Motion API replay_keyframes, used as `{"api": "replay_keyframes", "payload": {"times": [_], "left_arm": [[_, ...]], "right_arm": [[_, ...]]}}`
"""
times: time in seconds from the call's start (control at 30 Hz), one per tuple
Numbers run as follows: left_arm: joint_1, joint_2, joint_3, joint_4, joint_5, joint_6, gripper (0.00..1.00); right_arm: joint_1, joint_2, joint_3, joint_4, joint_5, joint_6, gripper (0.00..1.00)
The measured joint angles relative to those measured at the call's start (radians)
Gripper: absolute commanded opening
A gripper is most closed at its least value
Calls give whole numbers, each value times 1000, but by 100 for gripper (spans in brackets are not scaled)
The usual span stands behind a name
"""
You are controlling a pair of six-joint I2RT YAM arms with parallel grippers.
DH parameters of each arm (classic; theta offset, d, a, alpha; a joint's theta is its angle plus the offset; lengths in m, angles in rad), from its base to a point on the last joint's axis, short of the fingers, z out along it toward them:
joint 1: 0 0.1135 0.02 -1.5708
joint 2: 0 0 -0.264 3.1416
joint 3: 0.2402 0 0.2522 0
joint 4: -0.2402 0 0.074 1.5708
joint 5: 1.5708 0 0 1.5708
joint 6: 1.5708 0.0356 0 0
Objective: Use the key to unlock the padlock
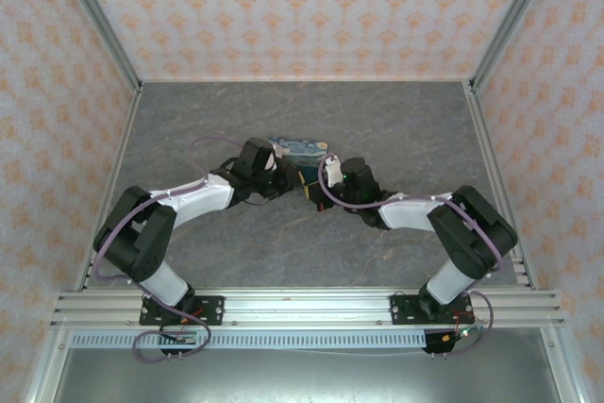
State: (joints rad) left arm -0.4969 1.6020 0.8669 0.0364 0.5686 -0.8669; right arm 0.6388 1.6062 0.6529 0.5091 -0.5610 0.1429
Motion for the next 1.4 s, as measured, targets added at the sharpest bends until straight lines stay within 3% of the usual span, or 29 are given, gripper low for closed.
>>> {"api": "replay_keyframes", "payload": {"times": [0.8, 1.4], "left_arm": [[3, 5, 3, 16, -3, -19, 18], [-1, 24, 29, -55, 26, -53, 16]], "right_arm": [[-14, 3, 0, 4, -7, -10, 0], [71, -39, -52, 6, 177, -93, 0]]}}
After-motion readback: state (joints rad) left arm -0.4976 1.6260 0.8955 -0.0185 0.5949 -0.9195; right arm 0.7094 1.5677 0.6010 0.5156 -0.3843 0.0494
